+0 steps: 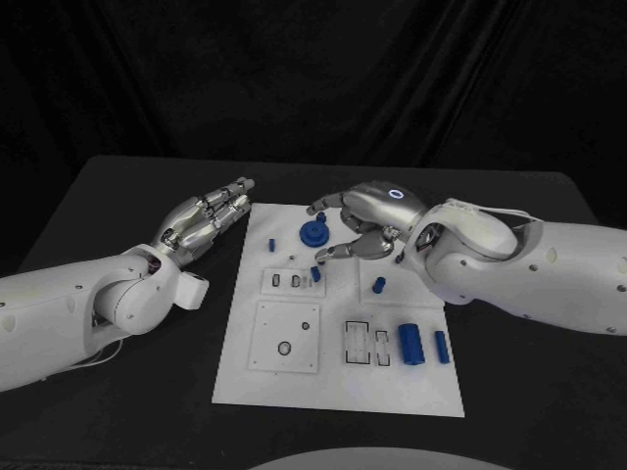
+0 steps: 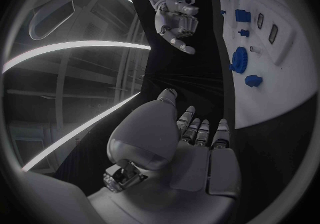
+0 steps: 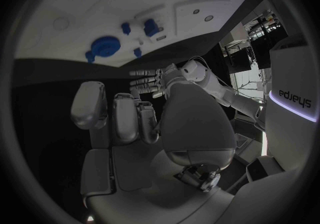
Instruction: Assemble the parts on the task board
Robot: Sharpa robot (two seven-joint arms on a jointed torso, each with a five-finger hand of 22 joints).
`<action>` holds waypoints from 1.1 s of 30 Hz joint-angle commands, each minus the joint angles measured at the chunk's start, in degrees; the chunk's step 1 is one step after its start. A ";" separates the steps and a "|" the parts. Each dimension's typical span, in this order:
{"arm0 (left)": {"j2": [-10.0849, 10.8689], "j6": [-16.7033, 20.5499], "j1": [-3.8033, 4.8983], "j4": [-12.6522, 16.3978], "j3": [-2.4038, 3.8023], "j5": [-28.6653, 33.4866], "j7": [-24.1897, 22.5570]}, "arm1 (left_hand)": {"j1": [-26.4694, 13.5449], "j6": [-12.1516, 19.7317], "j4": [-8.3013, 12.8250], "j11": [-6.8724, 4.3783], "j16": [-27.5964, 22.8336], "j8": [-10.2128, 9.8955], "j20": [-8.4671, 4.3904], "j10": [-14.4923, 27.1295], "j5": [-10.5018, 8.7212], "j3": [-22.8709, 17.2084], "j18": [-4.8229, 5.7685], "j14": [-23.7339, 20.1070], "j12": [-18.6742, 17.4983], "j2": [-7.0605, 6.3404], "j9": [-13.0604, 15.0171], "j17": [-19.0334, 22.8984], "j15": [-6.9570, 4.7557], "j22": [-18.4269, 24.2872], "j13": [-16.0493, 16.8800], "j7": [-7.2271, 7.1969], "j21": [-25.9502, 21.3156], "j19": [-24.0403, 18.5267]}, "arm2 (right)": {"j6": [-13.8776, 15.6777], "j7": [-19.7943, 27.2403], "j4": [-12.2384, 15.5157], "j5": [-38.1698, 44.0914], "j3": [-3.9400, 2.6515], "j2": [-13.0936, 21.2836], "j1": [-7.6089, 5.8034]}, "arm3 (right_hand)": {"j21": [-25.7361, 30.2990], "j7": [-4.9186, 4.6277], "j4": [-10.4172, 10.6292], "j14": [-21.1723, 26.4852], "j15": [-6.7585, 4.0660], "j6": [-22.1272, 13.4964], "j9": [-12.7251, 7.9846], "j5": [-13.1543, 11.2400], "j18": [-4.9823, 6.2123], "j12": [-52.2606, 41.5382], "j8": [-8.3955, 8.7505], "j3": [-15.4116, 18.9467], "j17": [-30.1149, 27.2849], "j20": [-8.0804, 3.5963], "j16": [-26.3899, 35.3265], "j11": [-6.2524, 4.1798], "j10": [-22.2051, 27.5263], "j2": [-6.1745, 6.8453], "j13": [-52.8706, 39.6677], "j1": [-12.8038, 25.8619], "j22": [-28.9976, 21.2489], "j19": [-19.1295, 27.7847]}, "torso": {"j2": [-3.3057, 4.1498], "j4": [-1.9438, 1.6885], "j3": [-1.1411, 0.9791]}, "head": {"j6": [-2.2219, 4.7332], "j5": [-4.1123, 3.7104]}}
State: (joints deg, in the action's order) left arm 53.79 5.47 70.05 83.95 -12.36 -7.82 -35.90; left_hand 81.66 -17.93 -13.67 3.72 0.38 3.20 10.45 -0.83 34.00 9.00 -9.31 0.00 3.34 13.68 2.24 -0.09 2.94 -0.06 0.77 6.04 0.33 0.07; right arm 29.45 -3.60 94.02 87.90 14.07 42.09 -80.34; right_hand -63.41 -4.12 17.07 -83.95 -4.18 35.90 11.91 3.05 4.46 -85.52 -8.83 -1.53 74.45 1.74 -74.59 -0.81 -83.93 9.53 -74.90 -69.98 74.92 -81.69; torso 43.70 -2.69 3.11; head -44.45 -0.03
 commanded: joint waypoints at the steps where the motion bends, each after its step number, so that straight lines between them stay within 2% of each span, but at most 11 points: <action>1: 0.17 3.08 0.01 0.55 0.06 0.00 -1.96 | 0.13 -0.58 0.65 0.60 -0.38 0.39 0.72 -0.06 0.16 0.02 -1.03 0.00 0.52 -0.98 0.10 0.09 0.56 -0.10 0.11 0.03 -0.16 0.13 | 5.52 0.96 1.63 0.34 0.01 1.69 -1.77 | -0.03 0.07 0.01 -2.44 -0.50 0.69 -0.25 -0.17 0.33 -0.11 -0.47 1.08 -0.25 -0.03 0.11 -0.45 -1.74 0.27 -8.71 1.56 8.71 -0.13 | 0.01 -0.11 0.00 | 0.36 0.07; 5: 0.91 6.22 0.15 1.56 0.07 -3.05 -2.82 | 1.07 -1.51 2.42 2.00 -0.38 0.67 2.45 -1.56 -0.61 -0.20 -1.13 0.00 3.70 -2.54 0.17 0.09 2.07 -0.87 0.71 1.04 0.91 1.54 | 6.61 1.33 3.04 -0.64 0.01 4.78 -4.09 | 0.88 0.05 -0.01 -2.10 -0.43 1.31 -0.68 -0.19 0.46 0.41 -0.91 2.44 -0.94 0.03 0.86 -0.40 -1.20 -0.99 -8.00 4.03 8.51 0.26 | -0.03 -0.06 -0.04 | 0.76 0.33; 8: 2.15 10.29 0.33 3.35 0.08 -10.35 -3.28 | 2.77 -3.26 4.36 4.31 2.41 1.12 4.25 -6.79 -8.46 -1.76 -1.18 4.42 12.33 -4.00 0.37 -1.59 4.19 -2.70 2.01 1.84 4.21 6.54 | 6.82 2.55 3.13 -2.01 0.01 7.27 -5.16 | 0.79 0.06 -0.09 -2.12 -0.42 2.04 -0.78 -0.20 0.44 0.33 -1.35 2.16 -0.67 0.05 0.60 -0.41 -1.27 -2.19 -8.12 4.61 8.54 0.27 | -0.08 -0.03 -0.03 | 1.08 0.46; 11: 3.42 14.63 1.39 5.61 0.08 -17.51 -2.87 | 3.23 -7.90 3.65 8.66 19.27 2.21 5.96 -21.09 -14.05 -1.80 -0.72 28.83 28.20 -5.34 0.80 -7.78 7.69 -9.08 5.69 1.51 17.50 28.43 | 4.27 2.60 3.07 -2.65 0.02 9.78 -5.64 | 0.35 -0.20 -0.29 -2.21 -0.30 4.82 -0.66 -0.21 0.35 0.18 -2.95 1.41 -0.31 0.14 0.22 -0.23 -1.39 -5.09 -8.31 4.94 8.68 0.13 | -0.16 -0.05 -0.01 | 1.20 0.82; 13: 3.74 16.43 2.56 6.52 0.08 -21.16 -1.68 | 3.20 -8.69 3.29 8.99 22.00 2.33 6.00 -23.25 -14.96 -1.71 -0.68 31.94 30.21 -5.48 0.83 -8.49 7.90 -9.66 6.41 1.69 18.98 31.20 | 2.78 2.38 2.95 -2.84 0.03 10.93 -5.76 | 0.41 -0.33 -0.29 -2.23 -0.25 5.20 -0.69 -0.19 0.36 0.15 -3.17 1.38 -0.25 0.17 0.14 -0.15 -1.41 -5.55 -8.34 4.99 8.67 0.15 | -0.18 0.01 0.02 | 1.15 1.16; 14: 3.76 17.37 3.48 6.97 0.08 -23.49 -0.31 | 1.79 -13.21 1.53 8.31 32.62 3.50 5.09 -35.07 -19.20 -0.57 -1.02 45.30 38.23 -5.98 1.31 -12.55 6.48 -12.50 9.99 2.76 25.46 42.54 | 1.98 2.25 2.81 -2.92 0.03 11.52 -5.80 | 0.49 -0.39 -0.33 -2.18 -0.18 5.45 -0.75 -0.10 0.37 0.26 -3.32 1.27 -0.40 0.22 0.29 -0.07 -1.30 -6.18 -8.18 4.95 8.65 0.17 | -0.24 0.02 -0.02 | 1.08 1.25; 18: 3.55 17.71 6.89 8.41 0.08 -31.93 8.77 | -5.22 -23.86 -2.57 3.93 48.63 6.10 1.31 -44.11 -29.19 3.44 -1.20 52.13 48.50 -6.76 2.51 -20.95 2.33 -16.20 16.98 4.58 32.24 50.75 | -0.17 1.79 2.01 -3.10 0.04 12.73 -5.71 | 1.00 -0.40 -0.43 -2.03 -0.07 6.10 -0.97 0.27 0.46 0.49 -3.71 1.08 -0.80 0.37 0.67 0.00 -1.04 -7.46 -7.84 4.51 8.54 0.32 | -0.58 0.08 -0.15 | 0.79 1.55; 20: 3.28 16.79 8.33 8.96 0.08 -34.58 14.10 | -9.02 -25.59 -2.26 2.58 67.62 6.02 -0.68 -47.01 -30.67 5.57 -0.30 54.39 61.75 -6.18 2.79 -37.24 0.91 -22.51 30.66 4.35 40.95 52.32 | -1.18 1.58 1.53 -3.14 0.04 12.82 -5.47 | 1.20 -0.39 -0.42 -1.96 -0.04 6.58 -1.10 0.67 0.50 0.60 -3.98 1.09 -0.95 0.43 0.83 0.00 -0.92 -8.14 -7.69 4.34 8.49 0.38 | -0.58 0.08 -0.16 | 0.79 1.56; 24: 2.52 13.77 10.34 9.57 0.08 -37.31 24.65 | -9.51 -31.69 -2.79 2.75 89.00 9.18 -2.12 -80.12 -27.64 6.43 2.83 83.85 84.29 -5.37 4.16 -83.29 1.15 -48.79 79.96 3.95 65.55 57.06 | -3.37 1.11 0.65 -3.19 0.05 12.56 -4.77 | 1.72 -0.24 -0.43 -1.82 -0.07 7.20 -1.30 1.36 0.59 0.84 -4.32 1.13 -1.30 0.47 1.17 -0.07 -0.67 -9.00 -7.37 4.08 8.38 0.55 | -0.87 0.08 -0.31 | 0.84 2.08; 27: 1.53 9.73 11.58 9.49 0.08 -40.04 33.88 | -11.95 -33.70 -2.70 1.55 89.62 12.48 -2.72 -89.17 -26.47 7.62 5.14 90.00 86.66 -4.47 6.41 -89.91 0.11 -69.91 89.23 2.75 80.46 68.94 | -5.08 0.59 -0.12 -3.20 0.05 12.30 -3.92 | 2.06 -0.21 -0.46 -1.75 -0.09 7.64 -1.43 1.91 0.66 0.98 -4.52 1.21 -1.47 0.46 1.34 -0.10 -0.52 -9.40 -7.17 3.85 8.30 0.66 | -1.54 0.23 -0.86 | -0.04 2.49; 33: -0.52 -1.71 13.06 9.46 0.08 -44.29 50.46 | -16.25 -35.93 -2.86 0.25 89.62 15.98 -2.45 -89.17 -25.48 9.19 6.72 90.00 86.66 -2.94 9.90 -89.91 -1.21 -80.62 89.23 1.34 86.06 78.82 | -7.77 -0.68 -1.42 -3.22 0.05 11.85 -2.62 | 2.85 -0.25 -0.56 -1.58 -0.10 8.08 -1.87 4.00 0.78 1.37 -4.62 1.27 -2.00 0.45 1.86 -0.08 -0.13 -10.10 -6.64 2.82 8.13 0.88 | -2.03 0.65 -1.59 | -1.02 3.44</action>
State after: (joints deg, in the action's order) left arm 53.57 12.71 82.93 93.24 -12.27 -47.34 0.25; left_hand 65.91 -53.49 -16.63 4.27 89.85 18.83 7.96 -83.93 8.40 17.89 -3.37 84.05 89.86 10.66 11.80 -74.95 2.14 -74.92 74.96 7.42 86.03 78.05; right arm 25.10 -2.44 92.73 84.84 14.16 53.97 -83.16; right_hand -60.79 -4.34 16.67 -83.94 -4.19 43.65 10.13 6.83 4.46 -84.37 -13.20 -0.08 72.51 2.16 -72.99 -0.81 -83.93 -0.40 -74.92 -67.03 74.90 -81.28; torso 42.04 -2.30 2.02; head -45.16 3.12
